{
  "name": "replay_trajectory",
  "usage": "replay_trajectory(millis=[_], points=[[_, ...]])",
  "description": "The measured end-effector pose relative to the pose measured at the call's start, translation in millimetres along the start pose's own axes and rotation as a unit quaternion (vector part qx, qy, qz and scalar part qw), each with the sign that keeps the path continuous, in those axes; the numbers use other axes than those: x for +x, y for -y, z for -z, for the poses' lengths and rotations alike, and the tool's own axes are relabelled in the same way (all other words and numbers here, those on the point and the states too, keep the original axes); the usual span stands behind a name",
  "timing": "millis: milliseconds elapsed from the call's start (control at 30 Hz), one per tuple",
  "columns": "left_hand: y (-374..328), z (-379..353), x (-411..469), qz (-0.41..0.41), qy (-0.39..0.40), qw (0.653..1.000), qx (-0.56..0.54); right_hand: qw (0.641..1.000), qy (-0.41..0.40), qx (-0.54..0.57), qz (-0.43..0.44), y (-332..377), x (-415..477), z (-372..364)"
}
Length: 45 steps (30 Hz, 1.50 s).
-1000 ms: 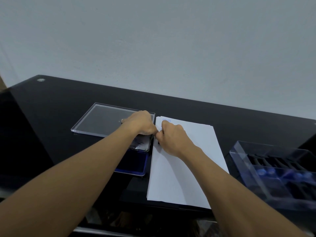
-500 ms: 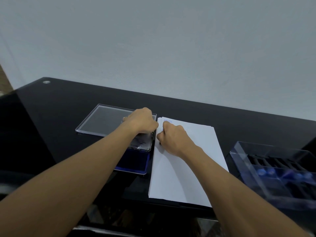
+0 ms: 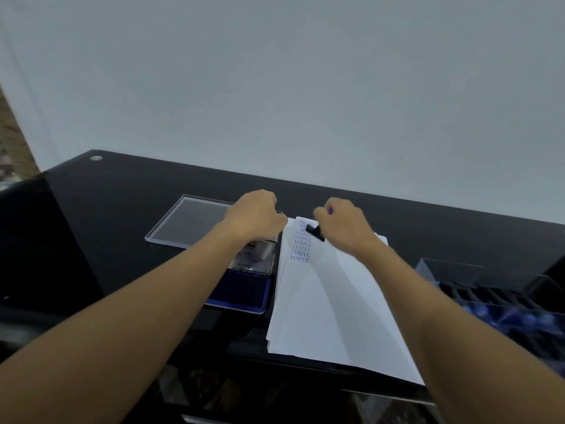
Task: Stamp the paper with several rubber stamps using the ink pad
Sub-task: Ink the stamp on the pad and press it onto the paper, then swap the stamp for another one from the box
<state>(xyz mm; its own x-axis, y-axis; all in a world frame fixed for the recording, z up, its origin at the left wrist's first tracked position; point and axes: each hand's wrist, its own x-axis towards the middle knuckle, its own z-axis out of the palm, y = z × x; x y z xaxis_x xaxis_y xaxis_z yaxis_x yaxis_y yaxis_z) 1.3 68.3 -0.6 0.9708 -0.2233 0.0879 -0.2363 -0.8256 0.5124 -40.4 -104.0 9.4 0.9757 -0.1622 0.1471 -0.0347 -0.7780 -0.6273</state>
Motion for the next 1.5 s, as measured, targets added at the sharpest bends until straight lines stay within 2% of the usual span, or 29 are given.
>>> replay_trajectory(millis=[267, 567, 700, 800, 1167, 1333, 1500], points=[[-15.2, 12.7, -17.3, -0.006, -0.005, 1.0, -0.001, 0.998, 0.005, 0.058, -0.01, -2.7, -8.0, 34.8], [-35.2, -26.7, -72.4, -0.095, 0.103, 0.987, 0.073, 0.999, 0.001, 0.053, -0.005, -10.0, -31.4, 47.9], [-42.9, -50.0, -95.8, -0.116, 0.149, 0.977, 0.103, 0.999, 0.003, 0.04, -0.014, -15.5, -43.1, 46.0], [-41.0, -63.2, -103.3, -0.102, 0.18, 0.974, 0.097, 0.999, 0.001, 0.036, -0.014, -18.7, -50.8, 48.2], [-44.2, -62.6, -113.8, -0.075, 0.16, 0.981, 0.078, 1.0, -0.004, 0.029, -0.005, -22.2, -70.3, 62.9], [-54.0, -61.2, -115.4, -0.082, 0.088, 0.993, 0.012, 1.0, -0.001, 0.023, 0.012, -24.9, -77.8, 66.1], [-73.6, -58.2, -110.0, -0.079, 0.061, 0.995, -0.024, 0.999, -0.006, 0.014, 0.029, -35.7, -85.7, 83.3]])
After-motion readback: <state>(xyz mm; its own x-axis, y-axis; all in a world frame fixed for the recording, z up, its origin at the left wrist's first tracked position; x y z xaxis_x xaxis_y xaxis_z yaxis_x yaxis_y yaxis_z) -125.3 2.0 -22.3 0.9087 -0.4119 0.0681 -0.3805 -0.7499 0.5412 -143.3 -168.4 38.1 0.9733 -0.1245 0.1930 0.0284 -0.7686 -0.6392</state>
